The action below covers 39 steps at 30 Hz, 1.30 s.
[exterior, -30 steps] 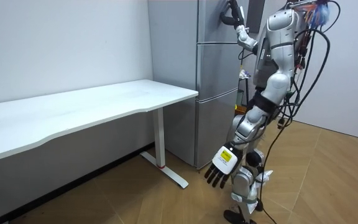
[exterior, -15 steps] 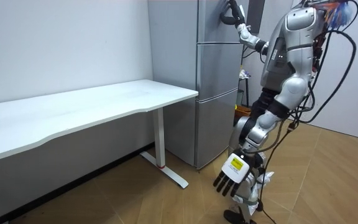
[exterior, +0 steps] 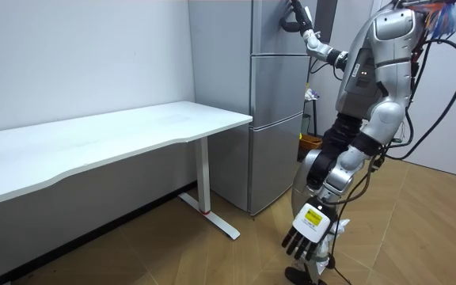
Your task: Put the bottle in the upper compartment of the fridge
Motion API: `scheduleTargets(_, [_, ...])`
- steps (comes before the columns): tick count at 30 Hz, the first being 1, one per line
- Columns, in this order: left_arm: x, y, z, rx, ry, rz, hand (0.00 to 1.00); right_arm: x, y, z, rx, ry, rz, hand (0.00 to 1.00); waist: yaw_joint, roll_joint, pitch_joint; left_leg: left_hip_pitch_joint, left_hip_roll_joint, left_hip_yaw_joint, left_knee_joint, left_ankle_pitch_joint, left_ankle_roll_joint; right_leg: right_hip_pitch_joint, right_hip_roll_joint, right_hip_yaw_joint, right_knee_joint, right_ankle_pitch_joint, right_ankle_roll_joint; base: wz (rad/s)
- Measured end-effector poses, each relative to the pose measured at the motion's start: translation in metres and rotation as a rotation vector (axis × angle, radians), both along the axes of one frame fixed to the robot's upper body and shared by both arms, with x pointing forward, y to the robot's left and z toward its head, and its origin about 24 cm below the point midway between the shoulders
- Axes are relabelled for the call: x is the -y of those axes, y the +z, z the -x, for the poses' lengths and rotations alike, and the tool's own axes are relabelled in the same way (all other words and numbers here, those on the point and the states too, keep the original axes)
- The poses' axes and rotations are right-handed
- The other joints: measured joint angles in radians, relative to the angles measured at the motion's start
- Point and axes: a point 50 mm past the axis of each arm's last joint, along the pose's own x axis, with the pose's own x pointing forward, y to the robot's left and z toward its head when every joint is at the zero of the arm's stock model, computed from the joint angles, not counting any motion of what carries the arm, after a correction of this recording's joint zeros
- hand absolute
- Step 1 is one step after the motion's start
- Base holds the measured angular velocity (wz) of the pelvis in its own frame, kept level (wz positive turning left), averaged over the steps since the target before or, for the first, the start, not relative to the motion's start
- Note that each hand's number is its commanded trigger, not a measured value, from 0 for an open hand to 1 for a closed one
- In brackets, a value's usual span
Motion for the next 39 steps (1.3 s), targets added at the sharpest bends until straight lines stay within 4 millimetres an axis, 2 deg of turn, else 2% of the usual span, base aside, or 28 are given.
scheduleTargets(2, [-0.001,0.001,0.001,0.003,0.009,-0.002,0.0,-0.001,0.003,0.001,0.029,0.028,-0.061,0.0,0.0,-0.002,-0.0057,0.0,-0.001,0.0,-0.004,0.001,0.001,-0.002,0.0,0.001,0.0,0.001,0.002,0.0])
scheduleTargets(4, [-0.002,0.001,0.0,0.009,0.012,-0.003,0.0,-0.002,0.003,0.002,0.049,0.048,-0.104,0.0,-0.001,-0.003,-0.0077,0.003,-0.001,0.0,-0.006,0.002,0.003,0.001,0.0,0.001,-0.001,0.005,0.007,0.0])
scheduleTargets(12, [-0.004,0.003,-0.005,0.043,0.018,-0.016,0.0,0.005,0.01,0.006,0.126,0.121,-0.258,0.0,-0.037,-0.002,-0.0078,-0.001,-0.008,-0.016,-0.003,0.002,0.008,0.014,-0.003,-0.005,-0.02,0.008,0.011,0.07])
scheduleTargets(17, [-0.006,0.007,-0.009,0.084,0.008,-0.042,0.0,0.019,0.02,0.013,0.209,0.134,-0.378,0.0,-0.06,0.0,-0.0088,-0.006,-0.012,-0.017,-0.004,0.001,0.014,0.008,-0.006,-0.003,-0.019,0.011,0.018,0.0])
scheduleTargets(20, [-0.005,0.008,-0.007,0.097,0.002,-0.046,0.0,0.041,0.016,0.021,0.223,0.05,-0.484,0.0,-0.09,0.004,-0.0103,-0.005,-0.015,-0.014,-0.018,0.003,0.019,0.001,-0.002,0.001,-0.018,0.016,0.013,-0.03])
scheduleTargets(22, [-0.003,0.008,-0.006,0.103,0.003,-0.042,0.0,0.05,0.011,0.029,0.23,-0.006,-0.513,0.0,-0.101,0.013,-0.0103,-0.005,-0.015,-0.01,-0.027,0.006,0.023,-0.006,-0.001,0.006,-0.017,0.018,0.01,-0.09])
scheduleTargets(24, [-0.002,0.007,-0.003,0.098,0.004,-0.04,0.0,0.054,0.008,0.032,0.244,-0.035,-0.547,0.0,-0.118,0.016,-0.0146,-0.001,-0.015,-0.005,-0.041,0.008,0.023,-0.009,0.001,0.012,-0.013,0.016,0.008,-0.09])
scheduleTargets(25, [-0.002,0.007,-0.003,0.102,0.003,-0.039,0.0,0.059,0.008,0.036,0.271,-0.054,-0.58,0.0,-0.137,0.016,-0.0115,0.001,-0.015,-0.004,-0.047,0.008,0.022,-0.011,0.001,0.014,-0.013,0.015,0.007,0.0])
scheduleTargets(28, [-0.003,0.008,-0.003,0.127,0.009,-0.053,0.0,0.077,0.012,0.048,0.338,-0.129,-0.64,0.0,-0.159,0.025,-0.01,0.001,-0.015,-0.003,-0.061,0.012,0.019,-0.015,0.005,0.02,-0.016,0.005,0.008,0.0])
scheduleTargets(30, [-0.005,0.009,-0.002,0.14,0.035,-0.065,0.0,0.087,0.011,0.056,0.371,-0.176,-0.674,0.0,-0.172,0.022,-0.0104,0.005,-0.013,-0.001,-0.07,0.012,0.017,-0.013,0.008,0.022,-0.019,0.001,0.006,-0.04])
scheduleTargets(32, [-0.005,0.009,-0.001,0.135,0.039,-0.065,0.0,0.099,0.007,0.069,0.406,-0.249,-0.696,0.0,-0.176,0.015,-0.0064,0.018,-0.007,0.016,-0.086,0.011,0.013,-0.01,0.012,0.028,-0.02,-0.003,0.001,-0.18])
scheduleTargets(36, [-0.004,0.008,0.0,0.13,0.041,-0.06,0.0,0.105,0.002,0.078,0.414,-0.293,-0.715,0.0,-0.203,0.006,-0.0039,0.02,-0.004,0.021,-0.092,0.008,0.009,-0.014,0.016,0.031,-0.022,-0.01,0.0,-0.07])
scheduleTargets(39, [-0.004,0.007,-0.004,0.138,0.036,-0.059,0.0,0.113,-0.022,0.092,0.33,-0.37,-0.725,0.0,-0.207,-0.002,-0.003,0.02,-0.004,0.02,-0.095,0.007,0.008,-0.013,0.016,0.027,-0.022,-0.012,0.001,0.03])
